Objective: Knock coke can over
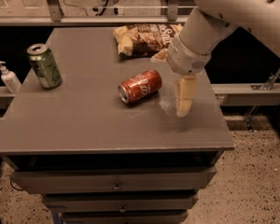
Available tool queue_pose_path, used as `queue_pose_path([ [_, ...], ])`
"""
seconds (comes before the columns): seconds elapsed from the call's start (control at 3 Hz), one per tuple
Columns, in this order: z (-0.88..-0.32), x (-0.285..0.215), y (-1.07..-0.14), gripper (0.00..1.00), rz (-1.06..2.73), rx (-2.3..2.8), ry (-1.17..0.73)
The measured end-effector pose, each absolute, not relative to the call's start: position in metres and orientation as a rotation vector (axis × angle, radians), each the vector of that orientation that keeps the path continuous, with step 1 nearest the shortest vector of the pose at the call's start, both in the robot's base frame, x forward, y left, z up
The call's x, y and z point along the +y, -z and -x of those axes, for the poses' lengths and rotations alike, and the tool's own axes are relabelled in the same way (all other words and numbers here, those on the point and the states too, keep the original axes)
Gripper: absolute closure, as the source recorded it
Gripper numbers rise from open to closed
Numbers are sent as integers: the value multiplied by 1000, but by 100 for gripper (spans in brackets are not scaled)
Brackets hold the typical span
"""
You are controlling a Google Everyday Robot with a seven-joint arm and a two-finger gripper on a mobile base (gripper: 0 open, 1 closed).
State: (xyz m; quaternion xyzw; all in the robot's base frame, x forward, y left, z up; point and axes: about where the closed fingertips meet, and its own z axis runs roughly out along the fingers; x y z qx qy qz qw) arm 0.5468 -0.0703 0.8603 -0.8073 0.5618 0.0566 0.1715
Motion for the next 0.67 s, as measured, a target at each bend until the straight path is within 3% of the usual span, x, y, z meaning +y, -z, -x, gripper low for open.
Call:
queue_pose_path([
  [0.67,-543,-162,-878,0,1724,1738,-507],
])
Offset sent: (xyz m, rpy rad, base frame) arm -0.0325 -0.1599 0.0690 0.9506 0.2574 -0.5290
